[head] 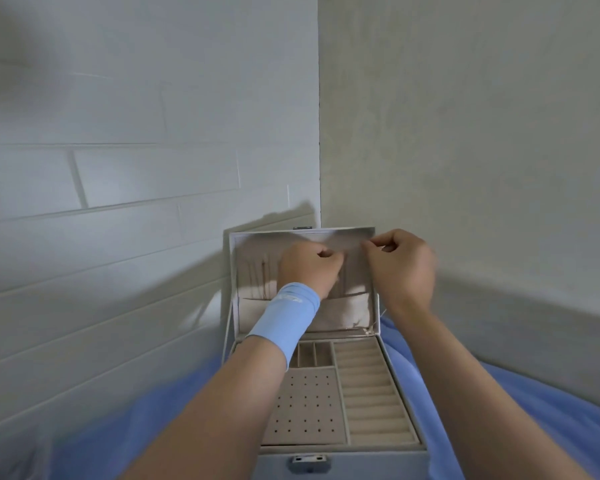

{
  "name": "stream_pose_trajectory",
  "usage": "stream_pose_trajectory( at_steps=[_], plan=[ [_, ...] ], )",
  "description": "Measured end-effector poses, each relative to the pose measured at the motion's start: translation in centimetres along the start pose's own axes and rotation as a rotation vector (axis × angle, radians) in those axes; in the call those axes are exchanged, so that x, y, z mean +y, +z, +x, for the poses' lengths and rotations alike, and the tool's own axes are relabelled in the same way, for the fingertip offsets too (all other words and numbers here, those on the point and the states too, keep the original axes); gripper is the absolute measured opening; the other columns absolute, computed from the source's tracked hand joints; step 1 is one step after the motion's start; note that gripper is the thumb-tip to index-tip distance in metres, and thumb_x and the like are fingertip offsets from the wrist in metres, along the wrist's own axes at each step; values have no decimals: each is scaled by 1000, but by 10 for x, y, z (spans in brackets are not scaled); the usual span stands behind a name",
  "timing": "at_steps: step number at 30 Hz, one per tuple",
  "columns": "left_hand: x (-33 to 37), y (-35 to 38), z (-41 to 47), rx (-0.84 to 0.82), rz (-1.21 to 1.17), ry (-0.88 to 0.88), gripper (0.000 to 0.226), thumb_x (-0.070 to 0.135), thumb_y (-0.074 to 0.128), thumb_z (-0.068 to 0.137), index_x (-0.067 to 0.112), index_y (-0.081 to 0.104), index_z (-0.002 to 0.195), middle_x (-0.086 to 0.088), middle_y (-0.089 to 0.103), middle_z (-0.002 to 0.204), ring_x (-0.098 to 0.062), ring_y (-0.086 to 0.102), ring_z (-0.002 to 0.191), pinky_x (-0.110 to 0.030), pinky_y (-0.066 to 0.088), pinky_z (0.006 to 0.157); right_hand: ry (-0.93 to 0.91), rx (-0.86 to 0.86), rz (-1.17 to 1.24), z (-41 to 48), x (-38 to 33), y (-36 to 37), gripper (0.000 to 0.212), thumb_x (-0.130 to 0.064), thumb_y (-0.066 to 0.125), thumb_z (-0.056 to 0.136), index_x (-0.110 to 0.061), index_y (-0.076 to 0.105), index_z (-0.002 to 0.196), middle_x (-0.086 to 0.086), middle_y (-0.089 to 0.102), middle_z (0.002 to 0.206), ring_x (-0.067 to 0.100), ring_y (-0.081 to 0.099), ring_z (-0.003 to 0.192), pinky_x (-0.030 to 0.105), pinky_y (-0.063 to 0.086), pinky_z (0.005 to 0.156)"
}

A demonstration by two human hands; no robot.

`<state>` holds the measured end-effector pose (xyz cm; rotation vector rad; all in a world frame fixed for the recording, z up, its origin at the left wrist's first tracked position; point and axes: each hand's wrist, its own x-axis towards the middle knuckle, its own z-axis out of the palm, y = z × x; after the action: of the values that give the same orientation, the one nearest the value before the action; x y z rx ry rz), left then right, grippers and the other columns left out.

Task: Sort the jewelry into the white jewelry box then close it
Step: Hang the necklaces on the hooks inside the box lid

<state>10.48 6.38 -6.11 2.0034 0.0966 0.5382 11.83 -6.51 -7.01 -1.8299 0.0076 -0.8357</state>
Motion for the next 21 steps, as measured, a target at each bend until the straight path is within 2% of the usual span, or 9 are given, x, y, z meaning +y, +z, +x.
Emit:
stream_pose_trajectory(
  at_steps=[3, 6, 9, 11, 14, 17, 18, 21],
  plan=[
    [-3, 10, 7, 3, 9, -29, 33, 27, 60, 81, -3, 62, 68, -17, 64, 61, -16, 43, 37, -20, 40, 45, -33, 21, -74, 1, 5, 7, 8, -21, 65, 81, -19, 73, 79, -5, 68, 70, 21, 63, 72, 34, 53, 64],
    [-8, 16, 9, 38, 57, -29, 39, 34, 61, 77, -2, 57, 64, -14, 53, 55, -18, 42, 46, -26, 43, 53, -81, -11, -154, -1, 11, 9, 9, -21, 64, 82, -18, 72, 78, -2, 70, 70, 24, 63, 72, 33, 51, 62],
    [-12, 16, 9, 30, 43, -46, 30, 27, 59, 77, 6, 57, 57, -14, 66, 59, -20, 49, 45, -30, 50, 54, -116, -66, -240, 0, 15, 5, 11, -25, 65, 83, -19, 74, 81, -1, 72, 76, 25, 64, 77, 33, 51, 64],
    [-14, 14, 6, 20, 40, -34, 30, 24, 59, 79, 10, 56, 53, -9, 63, 54, -21, 48, 45, -28, 48, 54, -118, -116, -287, 2, 15, -2, 11, -26, 66, 83, -20, 75, 81, -3, 72, 77, 24, 65, 78, 33, 53, 66],
    [-17, 8, 2, 10, 41, 3, 34, 25, 61, 81, -2, 56, 61, -11, 52, 54, -20, 45, 51, -29, 43, 53, -84, -304, -382, 7, 11, -12, 18, -26, 68, 81, -12, 72, 70, 2, 70, 69, 26, 66, 74, 35, 56, 64],
    [-16, 0, -4, -155, 65, 7, 31, 23, 57, 89, -3, 67, 76, -11, 69, 65, -17, 58, 52, -32, 54, 61, 16, -570, -403, 7, 1, -21, 34, -28, 65, 88, -8, 70, 61, 2, 70, 57, 11, 62, 49, 26, 49, 50],
    [-15, -3, -8, -218, 39, 4, 29, 22, 56, 91, -2, 69, 80, -7, 71, 67, -16, 61, 54, -31, 55, 63, 73, -658, -343, 5, -3, -23, 37, -29, 62, 92, -7, 72, 65, 2, 72, 60, 10, 58, 44, 23, 46, 47],
    [-9, -10, -23, -381, -65, 21, 31, 25, 56, 96, 0, 70, 84, -8, 75, 77, -16, 66, 64, -28, 56, 66, 266, -819, -106, -3, -15, -26, 48, -39, 51, 102, 2, 74, 92, 10, 74, 71, 20, 60, 50, 23, 43, 42]
  ],
)
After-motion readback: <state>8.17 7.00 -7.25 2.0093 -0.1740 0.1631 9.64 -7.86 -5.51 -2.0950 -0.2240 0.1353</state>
